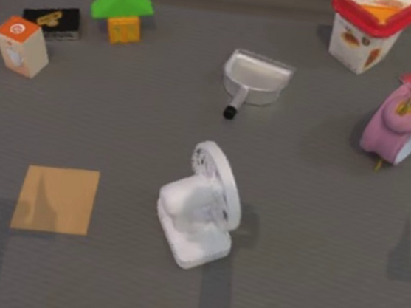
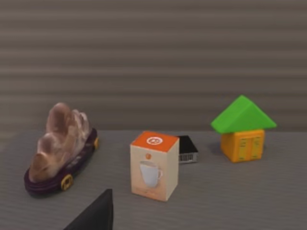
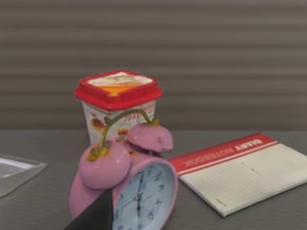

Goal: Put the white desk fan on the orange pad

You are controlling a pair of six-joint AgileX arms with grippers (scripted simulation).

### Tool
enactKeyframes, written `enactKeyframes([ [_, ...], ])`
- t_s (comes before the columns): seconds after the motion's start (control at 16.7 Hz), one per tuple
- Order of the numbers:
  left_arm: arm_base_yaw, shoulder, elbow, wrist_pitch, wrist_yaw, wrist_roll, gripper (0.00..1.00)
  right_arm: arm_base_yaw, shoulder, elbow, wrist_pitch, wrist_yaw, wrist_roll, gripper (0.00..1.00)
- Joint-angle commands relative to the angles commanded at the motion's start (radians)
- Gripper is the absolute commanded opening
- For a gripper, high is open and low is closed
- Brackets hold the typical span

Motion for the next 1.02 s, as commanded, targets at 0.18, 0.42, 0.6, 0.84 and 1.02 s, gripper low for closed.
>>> enactKeyframes([
  [0.18, -0.005, 0.010, 0.009, -0.009, 0.000, -0.007, 1.00, 0.000, 0.000, 0.000, 0.000, 0.000, 0.000, 1.00],
  [0.42, -0.066, 0.155, 0.145, -0.144, 0.000, -0.100, 1.00, 0.000, 0.000, 0.000, 0.000, 0.000, 0.000, 1.00],
  [0.6, -0.145, 0.371, 0.353, -0.319, -0.002, -0.230, 1.00, 0.000, 0.000, 0.000, 0.000, 0.000, 0.000, 1.00],
  [0.84, -0.276, 0.775, 0.752, -0.588, -0.003, -0.451, 1.00, 0.000, 0.000, 0.000, 0.000, 0.000, 0.000, 1.00],
  [1.02, -0.383, 1.115, 1.102, -0.792, -0.001, -0.628, 1.00, 0.000, 0.000, 0.000, 0.000, 0.000, 0.000, 1.00],
])
